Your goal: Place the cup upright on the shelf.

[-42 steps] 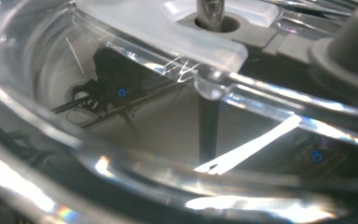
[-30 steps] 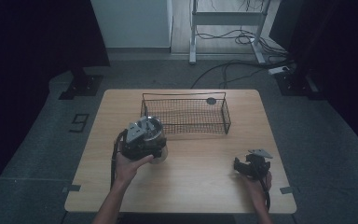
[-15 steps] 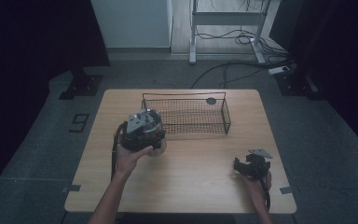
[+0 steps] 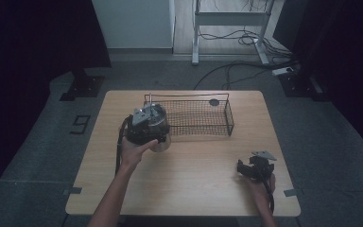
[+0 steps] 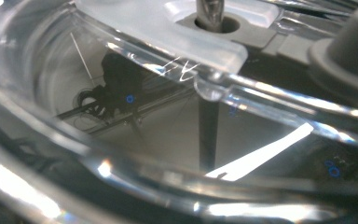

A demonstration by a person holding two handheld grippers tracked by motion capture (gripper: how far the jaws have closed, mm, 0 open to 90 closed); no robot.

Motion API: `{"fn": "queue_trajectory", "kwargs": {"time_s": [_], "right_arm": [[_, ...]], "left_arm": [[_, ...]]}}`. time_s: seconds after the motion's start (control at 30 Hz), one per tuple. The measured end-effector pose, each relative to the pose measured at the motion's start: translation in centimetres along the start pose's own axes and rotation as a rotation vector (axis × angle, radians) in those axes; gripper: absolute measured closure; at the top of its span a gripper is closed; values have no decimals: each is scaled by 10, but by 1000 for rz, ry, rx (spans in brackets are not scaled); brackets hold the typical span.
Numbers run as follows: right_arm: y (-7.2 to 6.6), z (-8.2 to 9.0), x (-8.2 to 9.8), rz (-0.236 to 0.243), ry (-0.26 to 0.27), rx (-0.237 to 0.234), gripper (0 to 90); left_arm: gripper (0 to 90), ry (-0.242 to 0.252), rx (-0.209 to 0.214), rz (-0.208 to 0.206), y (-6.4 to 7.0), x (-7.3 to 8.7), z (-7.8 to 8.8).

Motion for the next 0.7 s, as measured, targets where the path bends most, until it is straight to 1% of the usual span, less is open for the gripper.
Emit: {"fn": "queue_trajectory", "kwargs": {"time_s": [0.1, 0.17, 0.23, 0.4, 0.47, 0.7], "right_arm": [[0, 0, 0, 0, 0, 0, 141], [0, 0, 0, 1, -2, -1, 141], [0, 0, 0, 1, -2, 0, 141], [0, 0, 0, 2, -2, 0, 141], [0, 0, 0, 1, -1, 1, 141], [0, 0, 0, 1, -1, 1, 141]], "left_arm": [[40, -3, 10, 8, 0, -3, 0], [40, -5, 9, 7, 0, -5, 0], [40, 2, 5, 5, 1, -9, 1], [40, 13, 23, 9, 3, -20, 1], [40, 11, 29, 20, 3, -24, -2], [40, 19, 12, 18, -1, -36, -11]]}}
Point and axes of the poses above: each handheld gripper's, and its own axes: z roughly backward along the jaws, x roughly out of its underside, y roughly to its right, the point moved 9 cm from there along -z, roughly forward along the jaws, and after that the axes turned 9 degrees about z, right-handed, at the moved point
